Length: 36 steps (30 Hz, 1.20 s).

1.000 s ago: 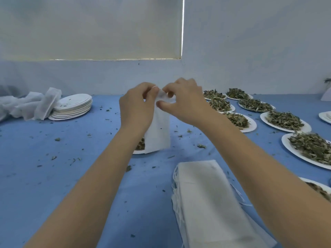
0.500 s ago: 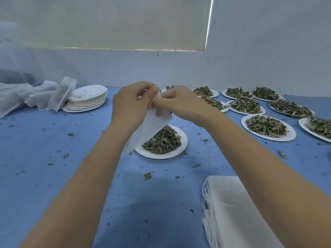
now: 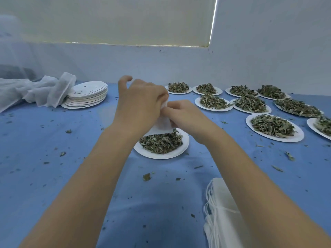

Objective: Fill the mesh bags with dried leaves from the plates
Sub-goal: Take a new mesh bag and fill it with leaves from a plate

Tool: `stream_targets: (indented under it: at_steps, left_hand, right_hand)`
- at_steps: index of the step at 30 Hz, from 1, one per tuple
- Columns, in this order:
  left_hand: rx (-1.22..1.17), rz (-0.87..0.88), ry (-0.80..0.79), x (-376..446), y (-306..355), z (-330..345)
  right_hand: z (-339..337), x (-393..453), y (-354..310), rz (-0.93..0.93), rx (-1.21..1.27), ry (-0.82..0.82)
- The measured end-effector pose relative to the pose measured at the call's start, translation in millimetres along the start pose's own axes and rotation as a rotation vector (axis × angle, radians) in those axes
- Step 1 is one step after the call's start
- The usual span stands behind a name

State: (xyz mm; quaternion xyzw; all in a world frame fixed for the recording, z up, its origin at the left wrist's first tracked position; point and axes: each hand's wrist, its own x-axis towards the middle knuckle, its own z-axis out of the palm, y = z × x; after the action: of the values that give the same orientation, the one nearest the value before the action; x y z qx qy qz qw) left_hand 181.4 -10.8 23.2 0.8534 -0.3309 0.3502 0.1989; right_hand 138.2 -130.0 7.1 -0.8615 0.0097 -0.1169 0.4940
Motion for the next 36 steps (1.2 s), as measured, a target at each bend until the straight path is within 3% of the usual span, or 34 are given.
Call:
stream_targets:
  at_steps: [6, 11, 21, 23, 26, 27, 29, 32, 34, 36]
  left_hand:
    - [-0.121, -0.003, 0.024, 1, 4, 6]
    - [-0.263, -0.028, 0.06, -1, 10, 3]
    - [-0.428, -0.004, -0.092, -3, 9, -2]
    - [-0.386, 0.015, -0.183, -4, 3, -3]
    - [-0.512, -0.023, -0.454, -4, -10, -9]
    - [-0.482, 0.008, -0.541, -4, -13, -11]
    - [-0.195, 0.147, -0.639, -5, -17, -6]
    - [0.073, 0.254, -0.447, -15, -19, 13]
    - [0.053, 0.187, -0.297, -23, -22, 23]
    - [-0.021, 0.073, -0.252, -28, -28, 31]
  right_hand:
    - [0, 2, -1, 0.02, 0.159, -0.051]
    - [-1, 2, -2, 0.038, 0.582, -0.068]
    - [2, 0, 3, -0.013, 0.88, -0.371]
    - [0, -2, 4, 0.008, 0.891, -0.424]
    - [-5, -4, 2, 0.043, 0.987, -0.505]
    - [-7, -3, 1, 0.068, 1.036, -0.512]
    - [-11, -2, 2, 0.146, 1.115, -0.483]
    - [-11, -1, 1, 0.238, 1.018, -0.467]
    - [-8, 1, -3, 0.264, 0.907, -0.452]
    - [-3, 4, -9, 0.277, 0.795, -0.417]
